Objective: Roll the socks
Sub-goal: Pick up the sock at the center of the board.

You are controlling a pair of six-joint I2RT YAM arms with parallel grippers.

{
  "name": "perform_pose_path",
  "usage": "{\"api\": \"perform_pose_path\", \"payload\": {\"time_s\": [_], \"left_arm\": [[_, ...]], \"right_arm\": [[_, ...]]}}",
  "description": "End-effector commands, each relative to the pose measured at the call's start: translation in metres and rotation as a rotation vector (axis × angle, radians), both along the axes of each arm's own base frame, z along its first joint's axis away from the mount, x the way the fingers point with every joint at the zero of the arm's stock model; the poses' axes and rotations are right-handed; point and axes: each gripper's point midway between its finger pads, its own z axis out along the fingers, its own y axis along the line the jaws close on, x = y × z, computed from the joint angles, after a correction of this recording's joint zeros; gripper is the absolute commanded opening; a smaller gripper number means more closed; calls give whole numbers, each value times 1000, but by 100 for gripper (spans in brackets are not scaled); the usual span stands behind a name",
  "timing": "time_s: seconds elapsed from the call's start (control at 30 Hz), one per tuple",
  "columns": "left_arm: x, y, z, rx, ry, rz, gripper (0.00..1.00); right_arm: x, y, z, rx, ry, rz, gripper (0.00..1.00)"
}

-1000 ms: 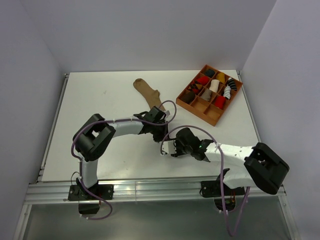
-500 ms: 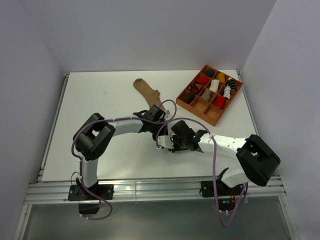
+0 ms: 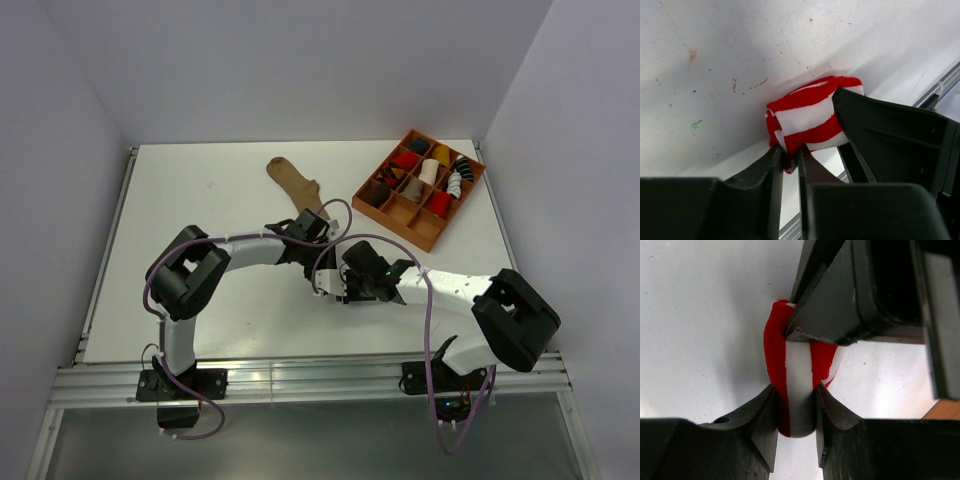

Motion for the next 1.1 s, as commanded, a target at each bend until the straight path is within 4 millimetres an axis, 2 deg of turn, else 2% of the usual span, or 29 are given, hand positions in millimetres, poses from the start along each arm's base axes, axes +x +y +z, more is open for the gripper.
{"api": "perform_pose_path", "payload": {"time_s": [0.0,0.23,0.33,0.37,0.43,0.57,0.73,0.87,1.0,1.07], "left_arm": [[-24,9,-5,18,79,-59,21],[-9,10,16,-32,28,-5,35],[3,19,25,-49,7,61,35],[14,22,37,-79,-23,90,36],[20,29,41,-84,-36,125,36],[40,45,66,-97,-99,185,35],[51,64,87,-100,-149,241,34],[60,81,95,-110,-168,289,33],[67,93,107,-119,-198,312,33],[68,96,114,-133,-215,312,34]], "right_arm": [[-22,-16,-22,-47,107,-36,0],[-16,-15,-20,-21,88,-74,0],[-14,-15,-17,-2,79,-90,0],[-12,-15,-15,8,73,-100,0],[-10,-13,-10,27,68,-106,0],[-4,-14,-2,49,70,-136,0],[7,-13,14,108,69,-182,0],[17,-15,26,151,63,-219,0],[33,-16,47,204,55,-259,0],[42,-24,53,217,54,-294,0]]}}
